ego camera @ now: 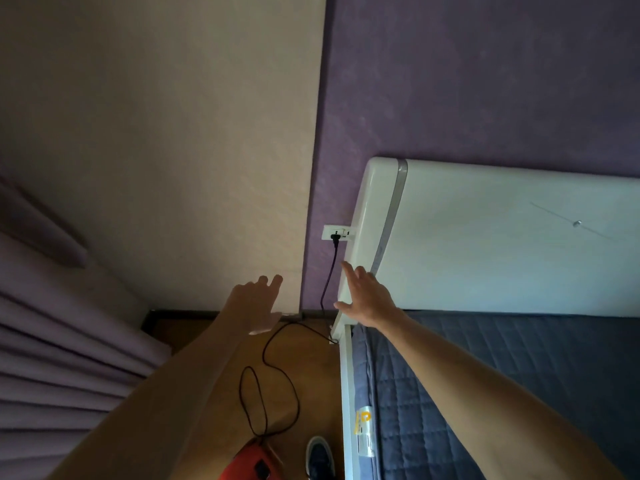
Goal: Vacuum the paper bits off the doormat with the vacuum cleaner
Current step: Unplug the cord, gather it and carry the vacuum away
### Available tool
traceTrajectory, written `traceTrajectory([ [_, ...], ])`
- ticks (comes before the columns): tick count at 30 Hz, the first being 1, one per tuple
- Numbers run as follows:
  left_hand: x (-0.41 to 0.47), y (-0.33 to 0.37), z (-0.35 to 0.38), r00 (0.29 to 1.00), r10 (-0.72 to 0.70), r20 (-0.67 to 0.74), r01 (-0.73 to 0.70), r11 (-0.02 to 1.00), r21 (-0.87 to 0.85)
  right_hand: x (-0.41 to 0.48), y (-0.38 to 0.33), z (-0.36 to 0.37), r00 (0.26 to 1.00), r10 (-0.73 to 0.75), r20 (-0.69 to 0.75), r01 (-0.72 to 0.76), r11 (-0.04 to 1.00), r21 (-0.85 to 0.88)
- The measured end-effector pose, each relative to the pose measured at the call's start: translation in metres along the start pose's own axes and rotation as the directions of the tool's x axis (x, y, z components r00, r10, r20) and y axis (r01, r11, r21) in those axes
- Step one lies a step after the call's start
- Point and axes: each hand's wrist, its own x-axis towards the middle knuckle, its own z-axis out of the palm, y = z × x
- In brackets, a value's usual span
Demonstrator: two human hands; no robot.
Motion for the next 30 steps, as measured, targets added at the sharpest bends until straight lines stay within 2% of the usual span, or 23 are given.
traceTrajectory([
  [9,0.073,0.020,0.069,0.991,-0.001,0.132,0.019,0.991,-0.133,0.083,0.019,0.038,1.000,0.012,0.022,-0.015,0.988,0.155],
  [13,0.102,0.037,0.101,0.974,-0.008,0.225,0.072,0.957,-0.280,0.118,0.023,0.052,0.998,0.060,0.018,-0.063,0.961,0.270],
  [18,0.134,0.064,0.135,0.951,-0.069,0.301,0.227,0.817,-0.529,0.153,0.024,0.071,0.982,0.188,0.018,-0.177,0.881,0.438],
  [21,0.153,0.076,0.155,0.941,-0.106,0.322,0.304,0.688,-0.659,0.173,0.021,0.088,0.961,0.272,0.054,-0.262,0.827,0.497],
  [24,0.174,0.087,0.186,0.934,-0.136,0.329,0.346,0.561,-0.752,0.191,0.020,0.099,0.913,0.380,0.148,-0.388,0.699,0.601],
  [27,0.196,0.092,0.238,0.924,-0.160,0.348,0.378,0.529,-0.760,0.203,0.022,0.107,0.889,0.429,0.162,-0.419,0.616,0.667],
  [30,0.194,0.097,0.235,0.916,-0.159,0.369,0.395,0.522,-0.756,0.212,0.024,0.112,0.886,0.439,0.149,-0.424,0.635,0.646],
])
